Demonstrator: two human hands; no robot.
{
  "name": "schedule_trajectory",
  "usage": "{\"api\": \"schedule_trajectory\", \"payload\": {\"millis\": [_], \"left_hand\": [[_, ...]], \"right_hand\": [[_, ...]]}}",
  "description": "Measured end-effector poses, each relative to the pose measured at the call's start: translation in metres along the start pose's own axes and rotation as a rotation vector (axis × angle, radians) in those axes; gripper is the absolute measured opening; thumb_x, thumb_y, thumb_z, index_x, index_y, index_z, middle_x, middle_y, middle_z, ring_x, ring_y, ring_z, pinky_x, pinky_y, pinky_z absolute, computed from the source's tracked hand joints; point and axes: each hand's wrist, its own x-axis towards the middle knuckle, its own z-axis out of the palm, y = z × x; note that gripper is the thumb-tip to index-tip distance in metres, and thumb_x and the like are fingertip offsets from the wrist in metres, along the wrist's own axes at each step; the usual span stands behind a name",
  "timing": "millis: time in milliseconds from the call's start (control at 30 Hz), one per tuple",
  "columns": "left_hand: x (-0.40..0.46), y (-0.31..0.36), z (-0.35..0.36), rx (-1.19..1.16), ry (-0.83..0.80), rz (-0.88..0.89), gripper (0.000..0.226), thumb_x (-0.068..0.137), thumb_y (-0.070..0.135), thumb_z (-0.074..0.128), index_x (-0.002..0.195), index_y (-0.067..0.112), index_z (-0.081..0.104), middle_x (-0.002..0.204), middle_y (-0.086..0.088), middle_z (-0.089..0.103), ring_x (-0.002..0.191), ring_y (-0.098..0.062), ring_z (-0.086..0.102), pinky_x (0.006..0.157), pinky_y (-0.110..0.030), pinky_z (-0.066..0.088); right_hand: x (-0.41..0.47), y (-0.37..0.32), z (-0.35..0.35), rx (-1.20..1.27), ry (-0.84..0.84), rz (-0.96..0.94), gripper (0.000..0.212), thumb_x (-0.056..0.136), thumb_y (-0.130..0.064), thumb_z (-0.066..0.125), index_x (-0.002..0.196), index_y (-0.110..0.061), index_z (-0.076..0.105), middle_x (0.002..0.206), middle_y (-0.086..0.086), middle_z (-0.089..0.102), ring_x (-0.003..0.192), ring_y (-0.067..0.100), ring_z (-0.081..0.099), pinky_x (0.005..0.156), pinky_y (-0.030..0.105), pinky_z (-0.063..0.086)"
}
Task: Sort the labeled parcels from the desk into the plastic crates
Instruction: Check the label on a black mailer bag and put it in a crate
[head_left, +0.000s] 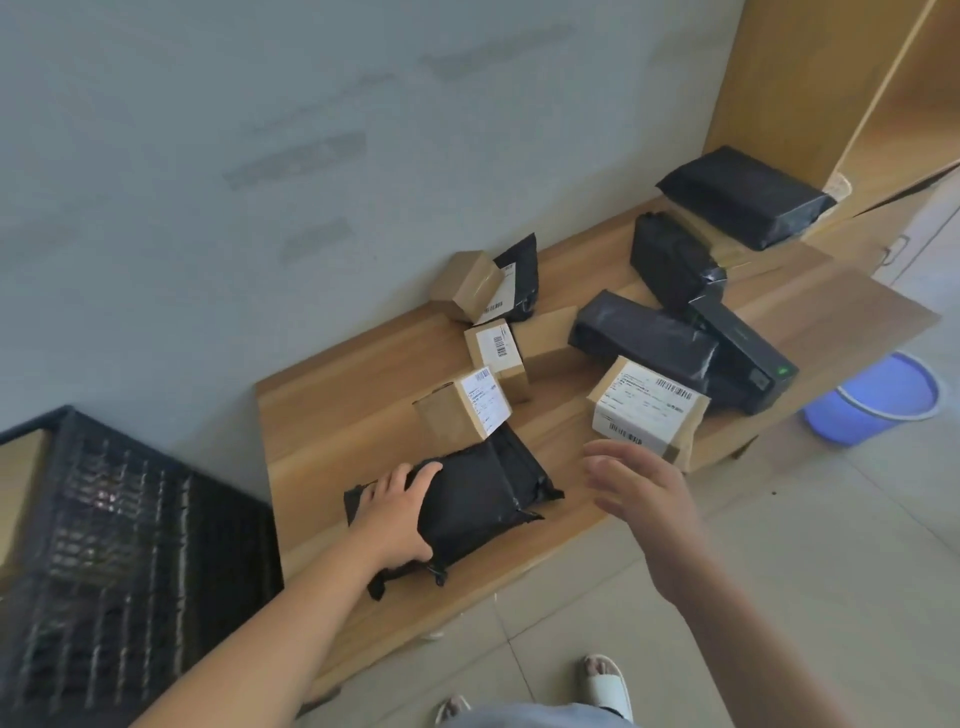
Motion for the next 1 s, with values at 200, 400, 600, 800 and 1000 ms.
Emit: {"api": "schedule_trajectory", "payload": {"millis": [200,400,600,800,1000], "left_hand": [[0.000,0.000,-0.006,-0.039,0.035,0.005,0.112,0.068,0.028,0.082,0.157,0.040,0.016,0.158,0.002,0.028,0.148,-0.029,0.029,0.120,-0.046,0.027],[-0.010,-0.007,-0.005,-0.149,0.008,0.032,0.110,0.068,0.025,0.085,0.154,0.047,0.019,0.156,0.010,0.027,0.142,-0.026,0.033,0.113,-0.044,0.036],[-0.039,-0.014,-0.010,-0.598,0.042,0.048,0.107,0.071,0.016,0.092,0.149,0.050,0.027,0.153,0.016,0.029,0.143,-0.017,0.033,0.108,-0.031,0.043],[-0.092,-0.018,-0.032,-1.382,0.118,0.198,0.090,0.073,0.016,0.087,0.145,0.042,0.041,0.144,-0.002,0.058,0.133,-0.026,0.056,0.103,-0.038,0.052],[-0.109,-0.004,-0.002,-1.932,-0.019,0.573,0.062,0.087,0.031,0.075,0.141,0.007,0.059,0.140,-0.014,0.064,0.130,-0.033,0.060,0.112,-0.048,0.043]], "right_hand": [[0.013,-0.006,-0.005,-0.027,-0.068,0.017,0.014,0.099,-0.014,0.062,0.105,-0.023,0.072,0.110,-0.009,0.064,0.107,0.013,0.062,0.097,0.038,0.055],[0.025,-0.013,-0.006,-0.049,-0.143,-0.010,0.016,0.102,-0.015,0.059,0.110,-0.021,0.071,0.103,-0.014,0.061,0.099,0.007,0.060,0.098,0.038,0.053],[0.035,-0.009,0.004,-0.082,-0.213,-0.008,0.013,0.102,-0.020,0.062,0.107,-0.026,0.072,0.111,-0.003,0.070,0.108,0.017,0.066,0.099,0.042,0.056],[0.039,-0.023,0.015,-0.138,-0.389,-0.080,0.017,0.099,-0.029,0.068,0.115,-0.034,0.070,0.118,-0.007,0.070,0.113,0.016,0.065,0.102,0.041,0.054],[0.031,-0.033,0.036,-0.164,-0.745,-0.121,0.040,0.091,-0.046,0.072,0.130,-0.045,0.062,0.124,-0.026,0.068,0.123,0.007,0.060,0.090,0.024,0.050]]}}
